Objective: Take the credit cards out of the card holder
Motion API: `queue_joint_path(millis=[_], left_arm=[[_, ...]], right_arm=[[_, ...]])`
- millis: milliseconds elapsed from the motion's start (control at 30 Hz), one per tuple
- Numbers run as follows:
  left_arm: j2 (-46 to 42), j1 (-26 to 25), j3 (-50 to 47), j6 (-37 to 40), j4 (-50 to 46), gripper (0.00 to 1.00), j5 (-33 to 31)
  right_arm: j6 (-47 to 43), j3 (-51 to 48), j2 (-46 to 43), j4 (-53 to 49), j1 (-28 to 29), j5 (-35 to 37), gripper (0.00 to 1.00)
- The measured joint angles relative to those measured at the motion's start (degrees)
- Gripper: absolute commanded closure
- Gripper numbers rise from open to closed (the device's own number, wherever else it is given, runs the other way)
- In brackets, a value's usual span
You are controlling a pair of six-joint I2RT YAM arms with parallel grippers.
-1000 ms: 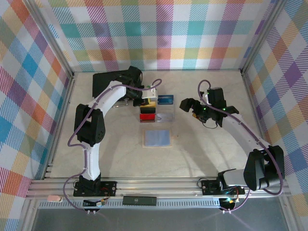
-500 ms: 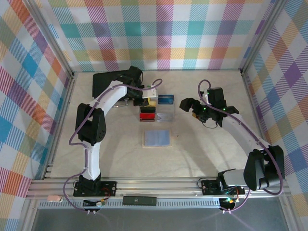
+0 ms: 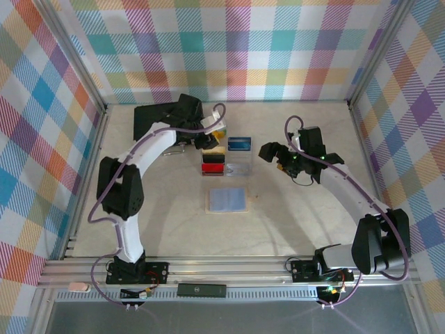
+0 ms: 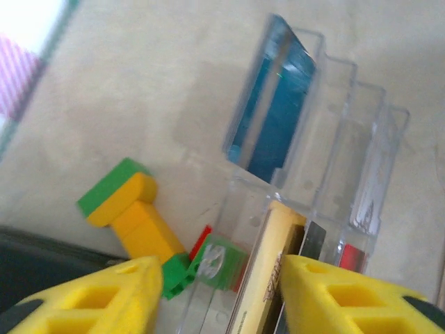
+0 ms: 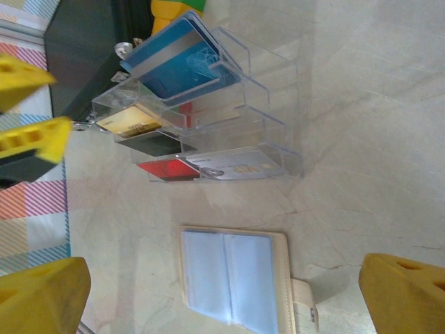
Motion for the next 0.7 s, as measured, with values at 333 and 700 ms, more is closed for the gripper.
queue_joint_path(millis=[333, 700], left_arm=[[-19.3, 0.2, -23.0, -28.9, 20.9, 0.0, -9.7], [-28.5, 0.5, -31.9, -53.6, 16.0, 0.0, -17.5]], right_arm=[[-1.7, 1.6, 3.2, -4.2, 8.6, 7.3, 0.01], [-1.6, 8.6, 13.2, -6.7, 22.9, 15.6, 0.06]])
